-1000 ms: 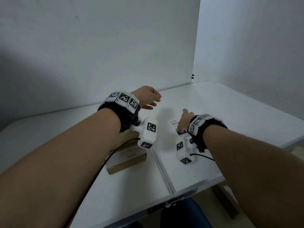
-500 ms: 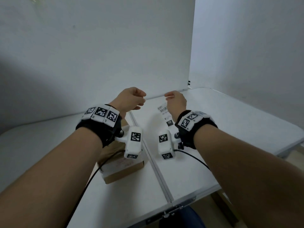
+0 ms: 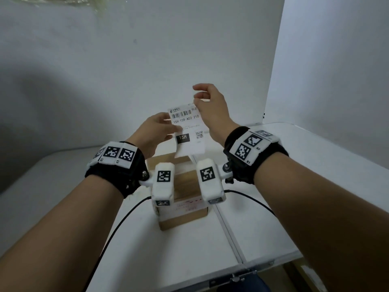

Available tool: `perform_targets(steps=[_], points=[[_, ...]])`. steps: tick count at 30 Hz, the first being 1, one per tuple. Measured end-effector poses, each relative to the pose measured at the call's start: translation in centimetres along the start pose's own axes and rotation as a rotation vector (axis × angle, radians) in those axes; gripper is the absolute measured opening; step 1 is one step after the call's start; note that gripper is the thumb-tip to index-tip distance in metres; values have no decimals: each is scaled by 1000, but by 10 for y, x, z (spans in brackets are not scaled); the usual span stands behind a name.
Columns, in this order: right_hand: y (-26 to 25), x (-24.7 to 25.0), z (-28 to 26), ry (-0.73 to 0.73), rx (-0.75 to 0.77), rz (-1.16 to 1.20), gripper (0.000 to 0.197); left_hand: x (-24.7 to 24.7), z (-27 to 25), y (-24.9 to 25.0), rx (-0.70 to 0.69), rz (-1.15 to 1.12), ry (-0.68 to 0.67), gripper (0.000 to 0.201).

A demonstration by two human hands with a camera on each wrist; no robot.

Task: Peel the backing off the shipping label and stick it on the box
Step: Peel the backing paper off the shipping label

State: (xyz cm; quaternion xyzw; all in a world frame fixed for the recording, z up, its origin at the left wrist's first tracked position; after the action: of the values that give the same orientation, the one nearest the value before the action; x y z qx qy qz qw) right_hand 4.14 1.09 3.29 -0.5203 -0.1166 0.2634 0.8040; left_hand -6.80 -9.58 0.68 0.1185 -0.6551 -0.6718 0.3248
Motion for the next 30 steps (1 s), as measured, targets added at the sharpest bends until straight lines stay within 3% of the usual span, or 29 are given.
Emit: perform_targets(steps=[2,5,12,20,30], points=[[2,-5,-2,2,1,-13,30,11,-6,-5,-5,-40,9,10],[12,-12,-8,15,-23,-37,29,22,-15,-13,-23,-64,36,17],[24,-36,-29,-51,-249,-14,28,20,-31,-29,-29,-112,110,4],[40,-38,-40,-109,-189,-111,24,30,-37,-37,-13,-144,189,8],[41,-34,-42,-196,-93,-252,29,40,-40,-40,20,-112,143,8]])
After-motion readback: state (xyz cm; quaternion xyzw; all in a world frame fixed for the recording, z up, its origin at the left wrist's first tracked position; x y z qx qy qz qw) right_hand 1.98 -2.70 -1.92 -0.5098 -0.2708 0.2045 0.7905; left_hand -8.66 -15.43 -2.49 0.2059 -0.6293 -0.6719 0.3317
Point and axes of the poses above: each hand's wrist, its own z-axis towards the middle knuckle, its own x-axis out of the back of the hand, y = z × x, the point moved 1 cm from there along z, towards the middle knuckle, and after that the axes turned 8 degrees about z, right-handed, at the moved point
